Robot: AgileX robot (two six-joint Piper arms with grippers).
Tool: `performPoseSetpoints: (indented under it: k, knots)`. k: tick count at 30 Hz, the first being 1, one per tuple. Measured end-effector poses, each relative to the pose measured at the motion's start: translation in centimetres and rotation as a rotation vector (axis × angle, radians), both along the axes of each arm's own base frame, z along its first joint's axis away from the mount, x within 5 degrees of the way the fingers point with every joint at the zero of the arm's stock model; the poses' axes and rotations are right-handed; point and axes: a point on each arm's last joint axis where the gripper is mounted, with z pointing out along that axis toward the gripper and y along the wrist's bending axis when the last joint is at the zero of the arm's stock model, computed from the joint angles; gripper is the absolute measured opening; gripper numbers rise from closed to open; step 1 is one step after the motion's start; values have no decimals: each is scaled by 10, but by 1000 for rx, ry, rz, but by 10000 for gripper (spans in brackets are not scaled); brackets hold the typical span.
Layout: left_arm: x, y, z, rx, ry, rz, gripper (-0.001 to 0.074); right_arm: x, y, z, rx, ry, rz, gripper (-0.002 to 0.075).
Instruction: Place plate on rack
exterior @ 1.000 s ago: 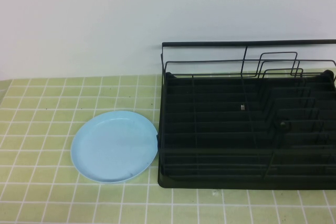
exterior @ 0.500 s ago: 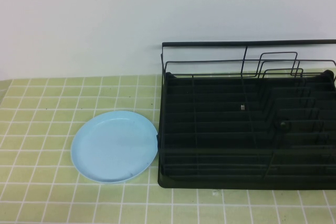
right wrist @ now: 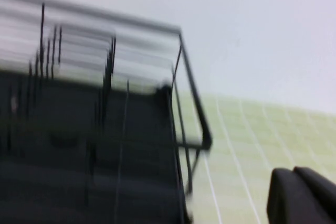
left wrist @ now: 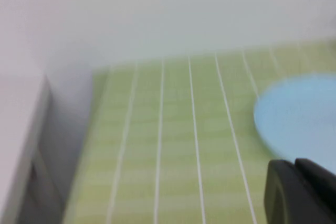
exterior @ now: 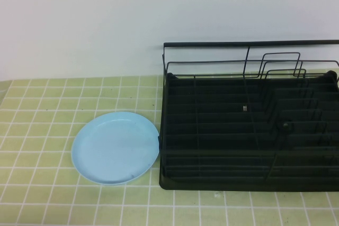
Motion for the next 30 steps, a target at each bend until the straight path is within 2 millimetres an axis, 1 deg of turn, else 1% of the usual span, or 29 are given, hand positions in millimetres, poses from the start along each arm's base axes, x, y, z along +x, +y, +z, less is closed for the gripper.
performPoseSetpoints:
  k: [4, 7, 10, 12, 17, 20, 21, 23, 28, 30]
  knots:
    - [-2, 2, 24, -11, -267, 21, 0, -1, 0, 15, 103, -176, 1, -3]
    - [-8, 4, 44, -20, -496, 40, 0, -3, -3, 26, 161, -313, -10, -3]
    - [-17, 5, 60, -28, -697, 56, 0, -7, -5, 36, 171, -434, -24, -3]
    - [-22, 6, 66, -32, -789, 63, 0, -9, -6, 41, 165, -488, -30, -3]
    - [-30, 9, 74, -10, -906, 110, 0, -11, -7, 45, 158, -536, -39, -3]
    - [-31, 12, 74, -51, -911, 125, 0, -12, -7, 46, 156, -557, -41, -3]
    - [-29, 12, 74, -86, -888, 113, 0, -13, -7, 47, 155, -568, -43, -3]
    - [-25, 10, 76, -84, -809, 91, 0, -13, -7, 47, 155, -568, -43, -3]
    - [-24, 3, 99, 46, -568, 35, 0, -11, -6, 45, 146, -525, -34, -3]
    - [-27, 2, 108, 45, -503, 27, 0, -9, -3, 48, 129, -449, -17, -3]
